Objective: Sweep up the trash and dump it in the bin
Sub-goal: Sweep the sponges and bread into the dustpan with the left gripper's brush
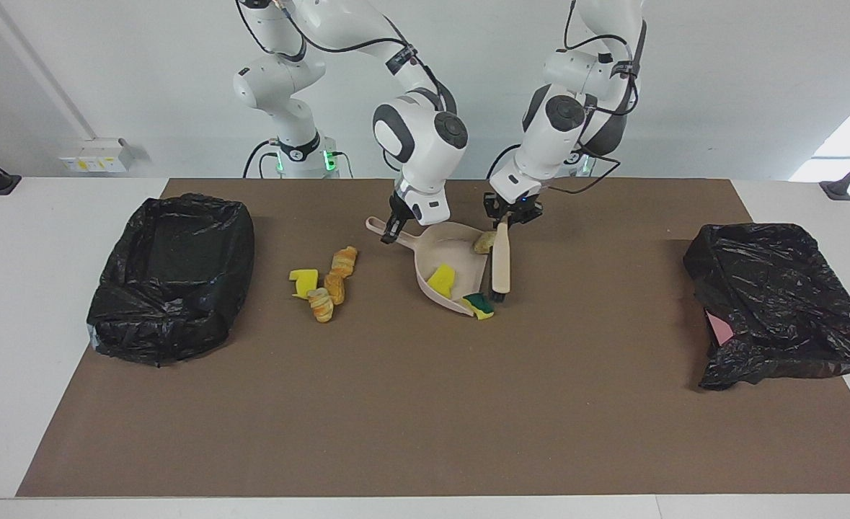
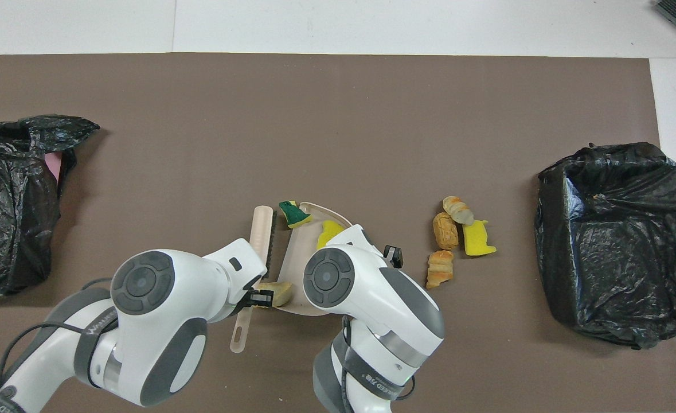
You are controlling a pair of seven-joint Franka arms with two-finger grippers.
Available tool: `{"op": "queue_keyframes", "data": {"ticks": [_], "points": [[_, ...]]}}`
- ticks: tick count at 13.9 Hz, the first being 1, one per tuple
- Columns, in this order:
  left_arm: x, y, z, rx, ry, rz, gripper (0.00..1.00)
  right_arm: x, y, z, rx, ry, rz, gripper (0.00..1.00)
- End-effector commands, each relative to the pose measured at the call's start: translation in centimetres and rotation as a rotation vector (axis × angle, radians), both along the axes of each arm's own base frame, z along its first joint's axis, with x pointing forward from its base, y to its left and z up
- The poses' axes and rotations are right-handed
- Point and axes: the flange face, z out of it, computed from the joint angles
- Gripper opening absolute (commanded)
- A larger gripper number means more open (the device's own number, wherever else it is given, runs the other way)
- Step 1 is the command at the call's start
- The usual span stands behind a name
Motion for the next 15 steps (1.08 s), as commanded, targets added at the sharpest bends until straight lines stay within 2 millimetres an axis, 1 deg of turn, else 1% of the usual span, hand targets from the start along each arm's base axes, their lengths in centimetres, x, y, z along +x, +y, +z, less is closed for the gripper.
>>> {"op": "queue_keyframes", "data": {"ticks": [1,3,4,5,6,7,9,11,13,14,15], "points": [[-1.9,2.6,1.0,0.053,0.076,0.064,0.00,0.2,-0.5,0.5,0.015,0.023,-0.006,0.00],[-3.9,3.4,0.4,0.078,0.112,0.130,0.00,0.5,-1.2,0.1,0.049,0.066,0.026,0.00],[-4.7,3.5,0.1,0.093,0.127,0.156,0.00,0.4,-1.4,-0.1,0.084,0.107,0.040,0.00],[-5.1,3.2,-0.7,0.101,0.128,0.174,0.00,0.3,-1.4,-0.3,0.100,0.127,0.051,0.00],[-5.0,3.0,-1.2,0.103,0.122,0.184,0.00,0.1,-1.5,-0.5,0.096,0.136,0.059,0.00],[-5.3,1.9,-1.4,0.096,0.106,0.173,0.00,0.1,-1.6,-0.8,0.096,0.143,0.072,0.00],[-6.2,-1.1,-1.6,0.069,0.066,0.126,0.00,0.4,-2.1,-0.9,0.096,0.152,0.078,0.00],[-7.6,-4.9,-1.5,-0.016,0.052,0.109,0.00,1.1,-2.9,-1.0,0.082,0.149,0.077,0.00],[-8.5,-8.4,-0.7,-0.088,0.014,0.081,0.00,1.2,-3.0,-1.1,0.077,0.153,0.084,0.00],[-8.3,-9.4,0.0,-0.103,0.003,0.075,0.00,1.2,-2.9,-0.9,0.077,0.148,0.078,0.00],[-7.6,-10.0,0.2,-0.103,0.006,0.063,0.00,1.2,-2.9,-0.9,0.077,0.148,0.077,0.00]]}}
